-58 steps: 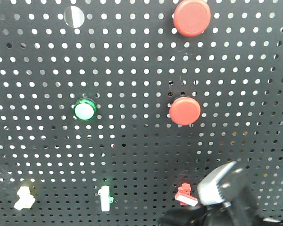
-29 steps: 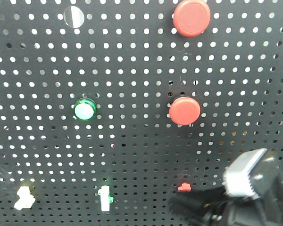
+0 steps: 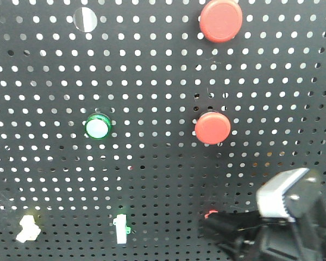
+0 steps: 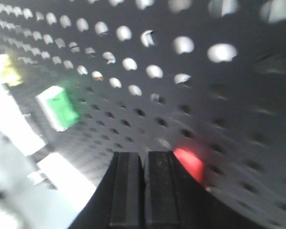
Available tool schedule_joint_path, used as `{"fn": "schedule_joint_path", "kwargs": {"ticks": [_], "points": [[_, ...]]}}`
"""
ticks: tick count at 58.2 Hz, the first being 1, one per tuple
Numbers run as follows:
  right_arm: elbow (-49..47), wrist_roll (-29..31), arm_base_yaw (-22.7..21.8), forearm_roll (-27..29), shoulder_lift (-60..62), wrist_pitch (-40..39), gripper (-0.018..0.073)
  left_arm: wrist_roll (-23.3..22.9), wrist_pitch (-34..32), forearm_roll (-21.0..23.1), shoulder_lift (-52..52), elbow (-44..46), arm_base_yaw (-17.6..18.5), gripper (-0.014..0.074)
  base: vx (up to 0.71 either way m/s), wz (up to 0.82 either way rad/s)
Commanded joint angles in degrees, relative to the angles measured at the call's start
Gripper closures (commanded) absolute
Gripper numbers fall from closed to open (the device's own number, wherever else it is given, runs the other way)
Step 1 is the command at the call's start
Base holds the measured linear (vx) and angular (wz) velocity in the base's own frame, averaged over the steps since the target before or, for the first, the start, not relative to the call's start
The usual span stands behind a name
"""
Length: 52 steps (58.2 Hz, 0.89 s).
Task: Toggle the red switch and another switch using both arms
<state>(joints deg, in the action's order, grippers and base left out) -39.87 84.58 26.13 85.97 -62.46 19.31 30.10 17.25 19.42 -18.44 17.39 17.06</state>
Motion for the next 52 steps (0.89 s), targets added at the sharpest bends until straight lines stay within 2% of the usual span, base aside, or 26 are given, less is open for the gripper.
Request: {"fn": "schedule_joint_path", "kwargs": {"ticks": [1,15,30,39,52], "points": [[-1.53,-0.16,-0.06,0.81,-2.23,1.97,0.0566,-0.55,-4.95,0.81,-0.45,1.63,0.33,0.0594,0.0,0.0],[-1.35,-1.52,-0.06,0.49,-8.25,7.36,0.0566,-0.55,-4.95,0.81,-0.45,1.63,0.33,0.0594,0.0,0.0],[-1.35,-2.1,-0.06,-1.4,-6.45,11.77,0.0566,-0.55,-5.06,0.64,-0.45,1.63,0.33,0.0594,0.0,0.0],[-1.35,-6.45,1.12,-7.88,0.51,10.81,0.0566,-0.75,-5.13,0.94,-0.45,1.63,0.33,0.0594,0.0,0.0],[2.68,-19.6,1.78,-23.9,15.85,1.56,0.0566,-4.02,-4.91,1.26,-0.45,1.63,0.33,0.0594,0.0,0.0]]}}
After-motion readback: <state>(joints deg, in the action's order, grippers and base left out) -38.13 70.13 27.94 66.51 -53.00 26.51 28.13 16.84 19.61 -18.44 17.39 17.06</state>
